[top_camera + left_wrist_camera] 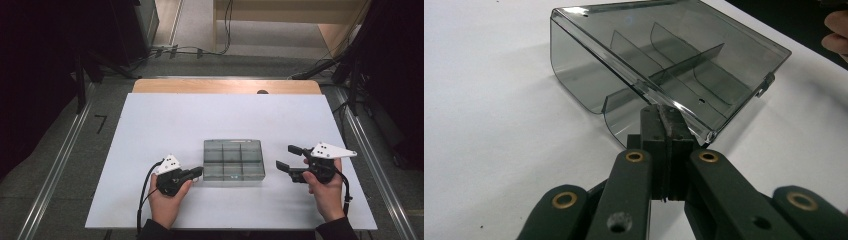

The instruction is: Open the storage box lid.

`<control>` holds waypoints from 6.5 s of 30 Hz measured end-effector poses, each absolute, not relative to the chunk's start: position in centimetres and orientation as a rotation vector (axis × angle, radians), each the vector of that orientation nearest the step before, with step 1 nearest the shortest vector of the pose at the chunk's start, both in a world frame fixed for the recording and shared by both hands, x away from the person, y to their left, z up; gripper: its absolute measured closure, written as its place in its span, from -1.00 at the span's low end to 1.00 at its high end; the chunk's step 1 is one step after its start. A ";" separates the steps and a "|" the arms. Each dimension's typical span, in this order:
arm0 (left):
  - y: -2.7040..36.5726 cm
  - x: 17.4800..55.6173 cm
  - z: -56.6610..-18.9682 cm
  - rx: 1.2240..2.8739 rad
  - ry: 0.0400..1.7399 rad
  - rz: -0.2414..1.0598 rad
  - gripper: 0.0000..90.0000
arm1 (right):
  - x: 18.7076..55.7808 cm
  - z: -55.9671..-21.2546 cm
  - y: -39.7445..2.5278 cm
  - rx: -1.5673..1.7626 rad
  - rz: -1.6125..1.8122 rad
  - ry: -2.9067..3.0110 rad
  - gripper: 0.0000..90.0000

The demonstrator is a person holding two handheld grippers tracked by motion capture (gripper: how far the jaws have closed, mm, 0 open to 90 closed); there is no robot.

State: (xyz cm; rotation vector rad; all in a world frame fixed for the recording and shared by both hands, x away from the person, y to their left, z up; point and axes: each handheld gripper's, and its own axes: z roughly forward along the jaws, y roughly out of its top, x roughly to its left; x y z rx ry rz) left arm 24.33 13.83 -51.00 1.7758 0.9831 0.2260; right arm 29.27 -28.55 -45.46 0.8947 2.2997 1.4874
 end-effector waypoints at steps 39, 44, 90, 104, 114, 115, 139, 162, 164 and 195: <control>14.0 24.4 -51.0 1.770 0.981 0.197 0.99 | 29.3 -50.3 -25.9 0.869 1.391 2.550 0.96; 14.1 24.4 -51.0 1.769 0.982 0.188 0.99 | 29.1 -50.3 -25.9 0.851 1.390 2.560 0.96; 14.5 24.3 -50.4 1.790 0.923 0.129 1.00 | 28.3 -49.3 -26.1 0.774 1.494 2.527 0.97; 14.6 24.3 -49.4 1.731 0.888 0.171 1.00 | 28.1 -48.3 -25.7 0.763 1.533 2.490 0.97; 14.1 24.8 -48.6 1.712 0.867 0.178 1.00 | 28.4 -47.4 -25.9 0.787 1.567 2.445 0.97; 14.0 24.9 -48.6 1.715 0.863 0.184 1.00 | 28.5 -47.3 -25.9 0.782 1.569 2.441 0.97; 14.4 27.6 -46.0 1.732 0.817 0.194 0.94 | 30.8 -44.4 -25.0 0.784 1.591 2.383 0.97; 13.6 32.0 -47.5 1.723 0.929 0.185 -0.87 | 32.4 -43.8 -24.4 0.802 1.580 2.368 0.96; 13.5 32.2 -47.4 1.729 0.918 0.197 -0.71 | 32.6 -43.8 -24.4 0.799 1.579 2.368 0.96; 13.2 34.0 -46.9 1.711 0.892 0.203 0.28 | 33.3 -44.3 -25.8 0.769 1.645 2.295 0.57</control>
